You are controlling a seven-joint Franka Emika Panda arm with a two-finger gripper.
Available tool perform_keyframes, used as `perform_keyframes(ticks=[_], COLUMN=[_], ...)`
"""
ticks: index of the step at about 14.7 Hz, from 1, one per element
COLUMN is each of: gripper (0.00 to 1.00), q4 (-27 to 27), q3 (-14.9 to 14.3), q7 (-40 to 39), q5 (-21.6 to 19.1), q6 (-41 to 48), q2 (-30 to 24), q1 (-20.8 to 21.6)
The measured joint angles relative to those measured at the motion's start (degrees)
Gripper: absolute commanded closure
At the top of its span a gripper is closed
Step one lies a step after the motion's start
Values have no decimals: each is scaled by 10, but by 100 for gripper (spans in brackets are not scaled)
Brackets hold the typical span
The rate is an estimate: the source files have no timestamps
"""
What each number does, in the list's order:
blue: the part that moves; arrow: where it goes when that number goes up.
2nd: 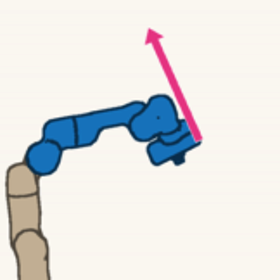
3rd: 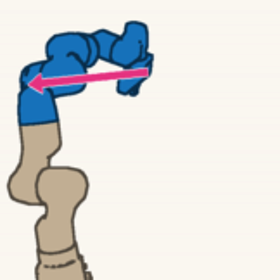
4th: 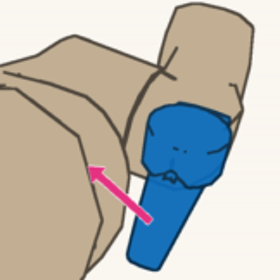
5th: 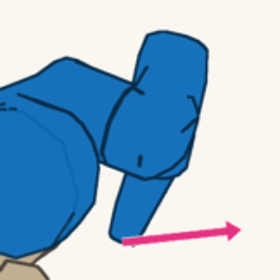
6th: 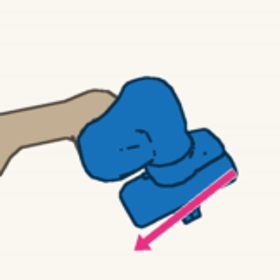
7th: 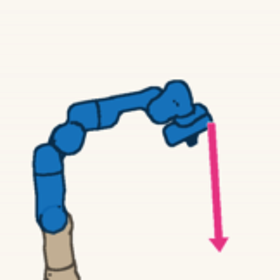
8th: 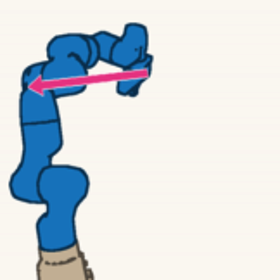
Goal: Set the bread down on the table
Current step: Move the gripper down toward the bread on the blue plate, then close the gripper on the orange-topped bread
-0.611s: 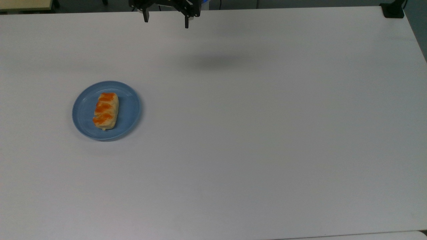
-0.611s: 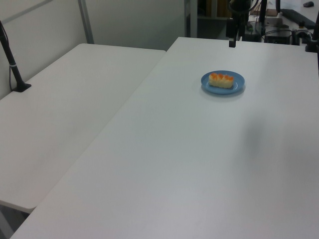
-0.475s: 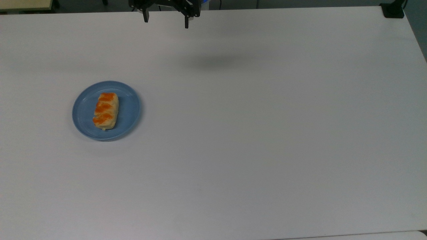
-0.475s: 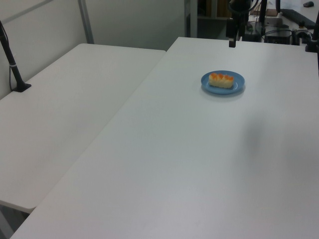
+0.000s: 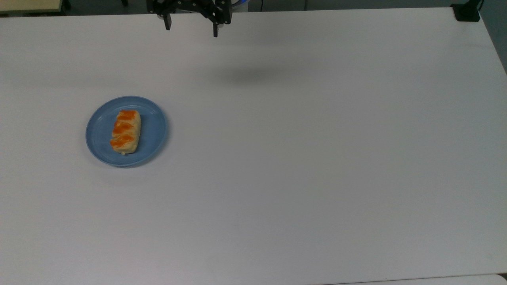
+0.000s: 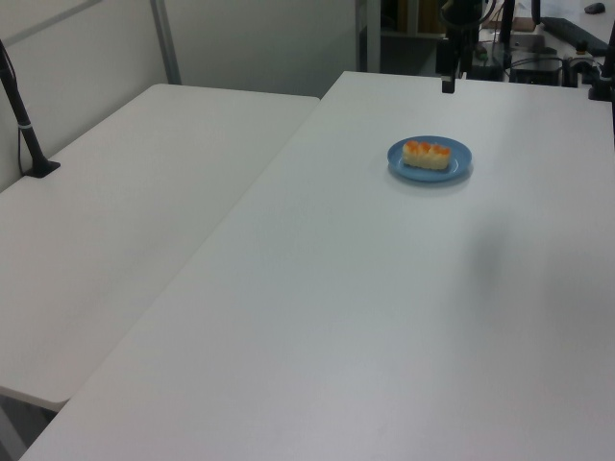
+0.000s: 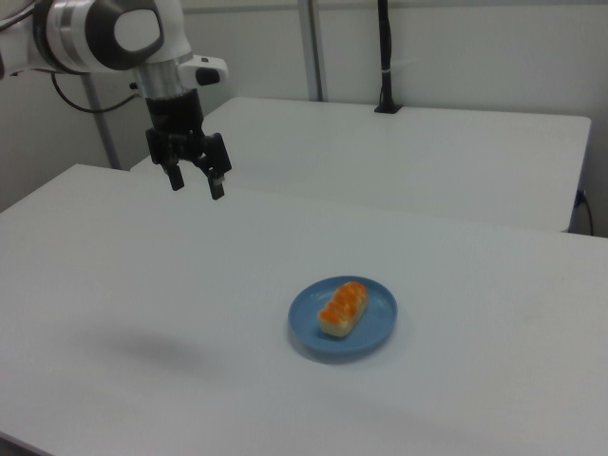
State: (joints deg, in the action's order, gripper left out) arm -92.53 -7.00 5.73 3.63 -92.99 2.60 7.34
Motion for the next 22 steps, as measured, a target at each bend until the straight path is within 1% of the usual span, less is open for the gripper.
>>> perform_keyframes(ticks=[3,5,8,11,15,17,20,21,22], gripper=[0,0,0,0,1,7,23,25,25], q4=[3,2,0,1,3,3,3,3,4], q3=[0,-1,-2,-3,-3,-2,2,3,3], q7=[-64,-94,-123,-157,-188,-189,-189,-189,-189], q5=[0,0,0,0,0,0,0,0,1], q6=[-18,-62,-129,-196,-241,-260,-293,-296,-296], q2=[17,42,105,175,213,230,255,260,264], q1=[-33,-61,-109,-148,-161,-161,-160,-160,-160])
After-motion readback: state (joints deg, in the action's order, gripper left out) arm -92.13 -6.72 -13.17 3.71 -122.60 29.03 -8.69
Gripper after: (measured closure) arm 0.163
